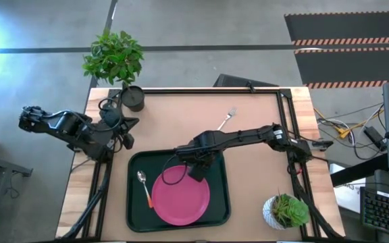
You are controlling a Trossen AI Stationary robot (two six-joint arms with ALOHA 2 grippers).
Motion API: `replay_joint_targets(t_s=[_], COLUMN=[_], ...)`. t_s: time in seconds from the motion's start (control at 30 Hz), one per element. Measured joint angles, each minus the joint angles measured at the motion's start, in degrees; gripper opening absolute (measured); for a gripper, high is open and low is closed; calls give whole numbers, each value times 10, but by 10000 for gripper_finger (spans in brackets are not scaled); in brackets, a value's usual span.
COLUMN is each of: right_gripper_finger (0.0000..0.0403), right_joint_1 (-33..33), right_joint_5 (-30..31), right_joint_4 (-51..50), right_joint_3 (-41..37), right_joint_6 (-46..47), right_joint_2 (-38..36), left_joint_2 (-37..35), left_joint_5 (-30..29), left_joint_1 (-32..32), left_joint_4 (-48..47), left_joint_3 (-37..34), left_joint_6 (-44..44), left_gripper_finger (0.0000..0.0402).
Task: Pick and place plate/cup/fork/spoon on tray
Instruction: Put the blue cup into the black tray
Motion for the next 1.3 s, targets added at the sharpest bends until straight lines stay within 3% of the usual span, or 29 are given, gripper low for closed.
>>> replay_joint_targets(t_s=[0.5, 1.1, 1.3], right_gripper_finger=[9, 9, 39], right_joint_1=[1, 1, 1], right_joint_5=[-9, -1, 4], right_joint_4=[8, -24, -26], right_joint_3=[46, 43, 43], right_joint_6=[18, 17, 15], right_joint_2=[-1, 0, 0], left_joint_2=[0, 0, 0], left_joint_5=[0, 7, 12], left_joint_1=[0, 0, 0], left_joint_4=[0, 0, 0], left_joint_3=[0, 0, 0], left_joint_6=[0, 0, 3], left_gripper_finger=[0, 0, 0])
